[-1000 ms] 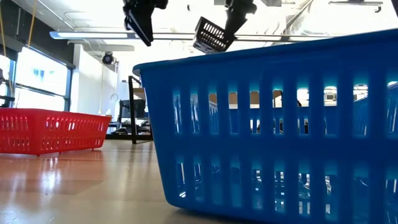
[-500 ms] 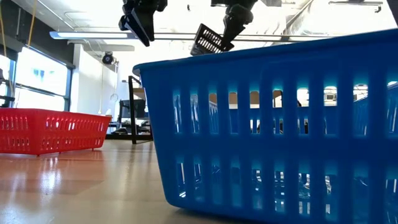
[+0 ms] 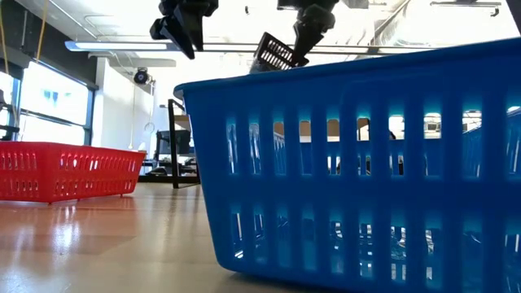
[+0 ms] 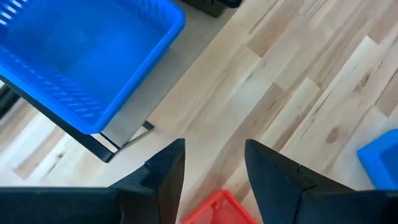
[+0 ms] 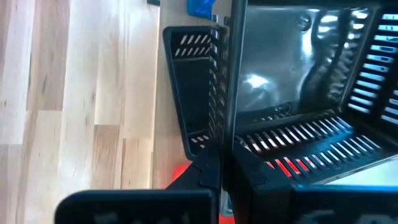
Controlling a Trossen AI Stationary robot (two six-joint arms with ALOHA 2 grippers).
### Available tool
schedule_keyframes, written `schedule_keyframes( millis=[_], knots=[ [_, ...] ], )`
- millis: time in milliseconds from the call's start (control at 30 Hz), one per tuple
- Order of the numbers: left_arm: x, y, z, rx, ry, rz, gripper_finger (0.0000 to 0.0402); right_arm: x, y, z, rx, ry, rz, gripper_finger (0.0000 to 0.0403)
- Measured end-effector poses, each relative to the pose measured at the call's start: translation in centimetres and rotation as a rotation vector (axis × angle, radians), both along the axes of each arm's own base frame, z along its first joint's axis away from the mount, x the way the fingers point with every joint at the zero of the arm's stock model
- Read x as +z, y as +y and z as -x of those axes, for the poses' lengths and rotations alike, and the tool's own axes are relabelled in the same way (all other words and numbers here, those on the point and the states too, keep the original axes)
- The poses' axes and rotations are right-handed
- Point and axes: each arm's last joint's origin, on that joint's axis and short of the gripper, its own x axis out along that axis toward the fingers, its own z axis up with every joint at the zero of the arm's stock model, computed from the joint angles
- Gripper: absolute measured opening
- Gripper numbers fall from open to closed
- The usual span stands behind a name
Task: Stack baskets on shelf by color
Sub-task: Stack the bottom black bin on top of the other black bin on the shelf
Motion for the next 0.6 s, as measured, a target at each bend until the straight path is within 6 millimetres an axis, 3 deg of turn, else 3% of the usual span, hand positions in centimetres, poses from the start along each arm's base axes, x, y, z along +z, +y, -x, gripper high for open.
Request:
schedule_keyframes(
  millis=[600],
  knots=[
    [0.0, -1.6, -0.6, -0.04, -0.01, 0.019, 0.0156, -3.2, -0.4, -1.9, 0.09, 0.169, 0.047, 0.0]
  ],
)
